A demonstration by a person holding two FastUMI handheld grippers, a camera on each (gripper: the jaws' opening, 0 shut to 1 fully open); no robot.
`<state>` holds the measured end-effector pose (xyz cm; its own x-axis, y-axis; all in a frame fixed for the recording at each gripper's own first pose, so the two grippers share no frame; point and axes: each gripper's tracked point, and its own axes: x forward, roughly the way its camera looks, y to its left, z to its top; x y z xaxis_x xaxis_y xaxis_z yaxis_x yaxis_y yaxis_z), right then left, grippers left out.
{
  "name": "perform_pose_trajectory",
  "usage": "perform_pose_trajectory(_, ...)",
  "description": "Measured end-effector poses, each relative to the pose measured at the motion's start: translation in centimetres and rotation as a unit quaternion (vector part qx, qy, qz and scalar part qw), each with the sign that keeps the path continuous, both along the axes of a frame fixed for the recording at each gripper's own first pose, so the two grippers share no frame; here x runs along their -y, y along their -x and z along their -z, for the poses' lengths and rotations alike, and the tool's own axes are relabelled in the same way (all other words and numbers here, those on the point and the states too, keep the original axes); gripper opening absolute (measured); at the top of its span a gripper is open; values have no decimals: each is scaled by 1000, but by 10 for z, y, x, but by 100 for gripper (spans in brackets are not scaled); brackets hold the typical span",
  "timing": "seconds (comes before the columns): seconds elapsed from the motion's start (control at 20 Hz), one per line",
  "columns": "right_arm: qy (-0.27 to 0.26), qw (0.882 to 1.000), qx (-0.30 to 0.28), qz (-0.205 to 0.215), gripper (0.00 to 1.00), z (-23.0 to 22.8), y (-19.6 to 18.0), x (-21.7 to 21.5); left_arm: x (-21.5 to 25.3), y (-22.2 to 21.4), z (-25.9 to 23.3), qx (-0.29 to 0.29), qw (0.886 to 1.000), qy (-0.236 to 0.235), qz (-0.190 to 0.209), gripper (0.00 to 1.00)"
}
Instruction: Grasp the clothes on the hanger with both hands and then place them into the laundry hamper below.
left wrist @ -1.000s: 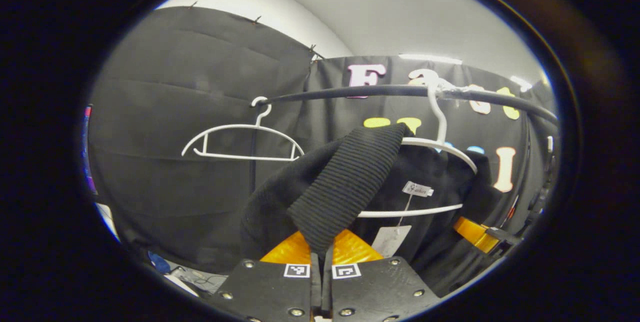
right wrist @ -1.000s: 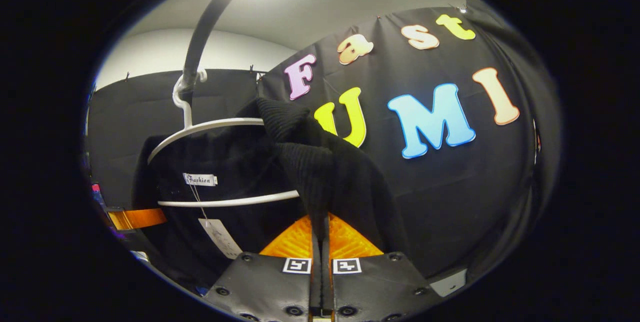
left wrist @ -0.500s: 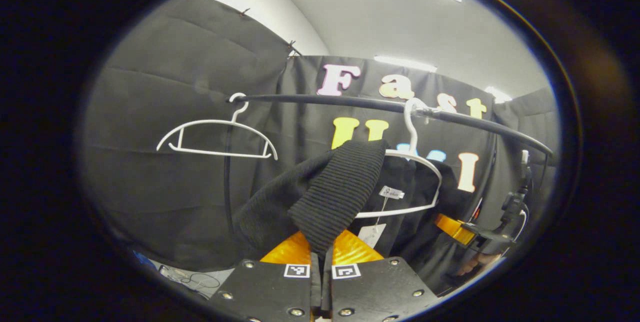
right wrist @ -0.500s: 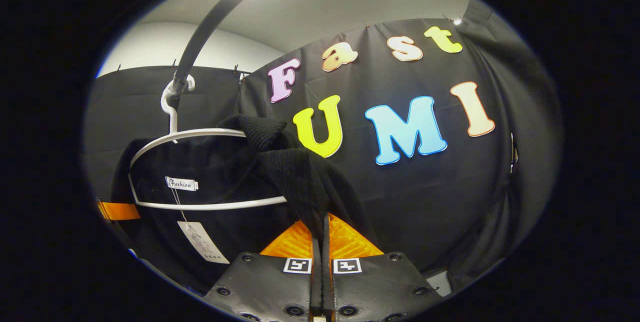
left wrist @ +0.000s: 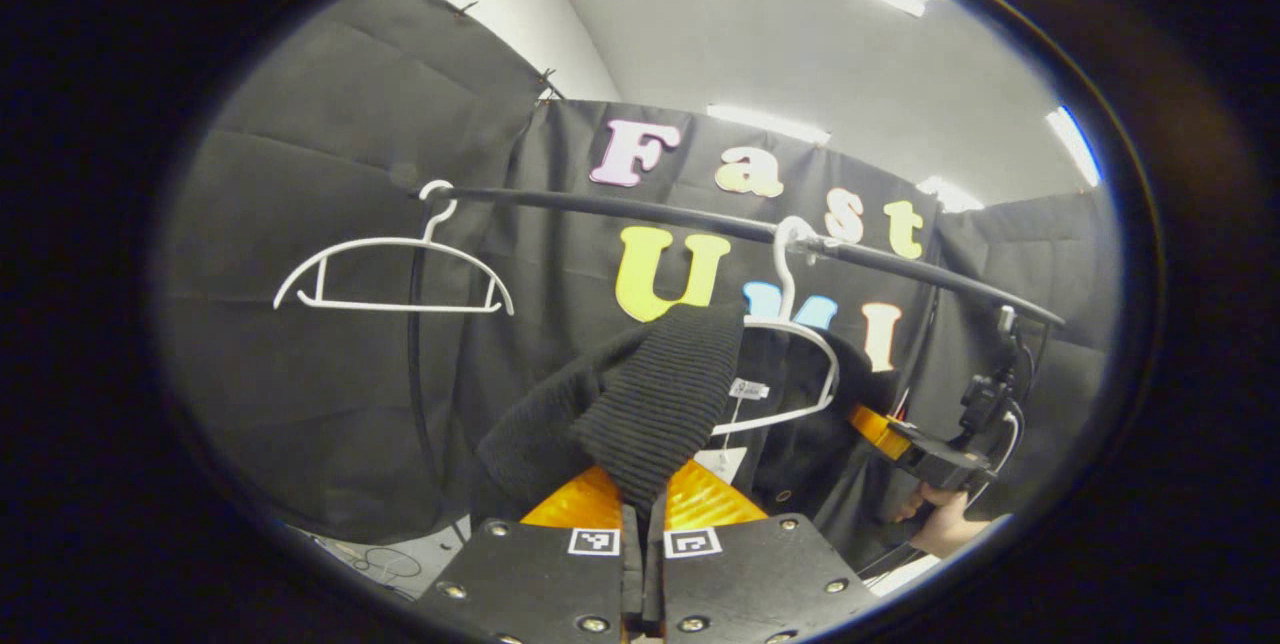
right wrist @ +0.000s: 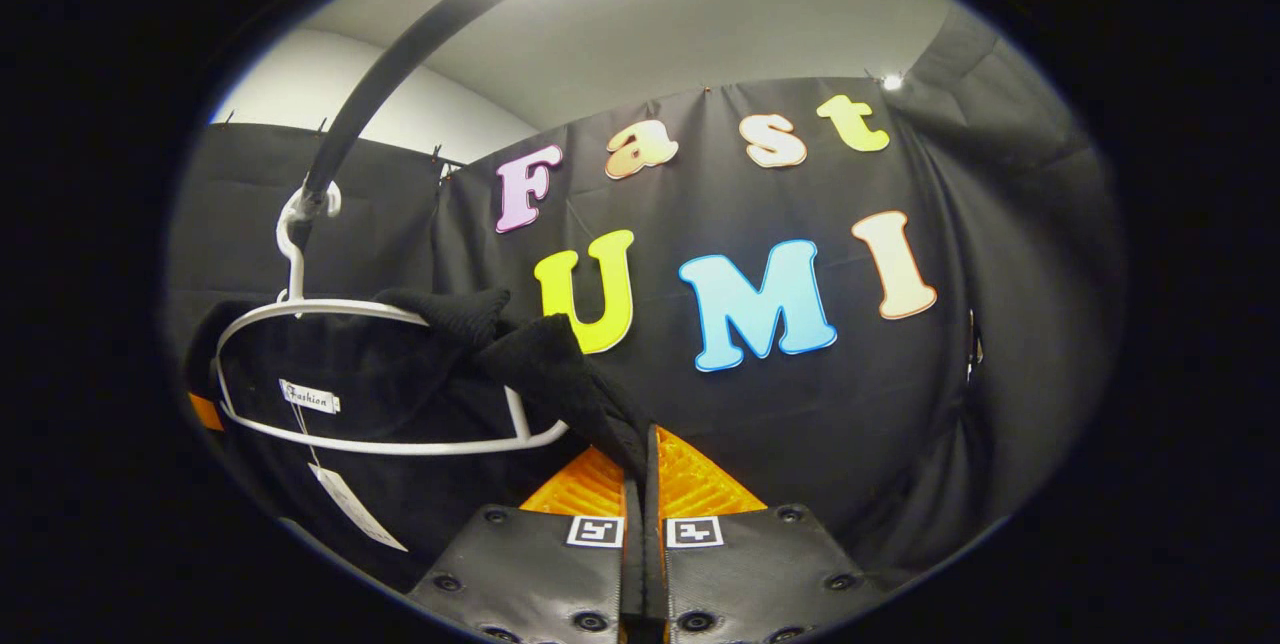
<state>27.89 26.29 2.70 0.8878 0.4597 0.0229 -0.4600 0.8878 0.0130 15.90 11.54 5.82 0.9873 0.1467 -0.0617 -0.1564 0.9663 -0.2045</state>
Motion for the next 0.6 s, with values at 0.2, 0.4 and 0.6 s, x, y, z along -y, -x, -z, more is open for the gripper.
perform_pose_trajectory(0.2, 2, 999, 28, 16, 2, -14, -14, 5, -21, 6, -13, 11, 1000, -8, -7, 1)
perform_pose_trajectory(0.4, -2, 999, 44, 26, 0, -24, -29, 4, -42, 7, -30, 17, 999, -46, -23, 1)
perform_pose_trajectory(0.6, 8, 998, 61, 24, 1, -25, -31, 2, -58, 8, -47, 24, 996, -85, -29, 2)
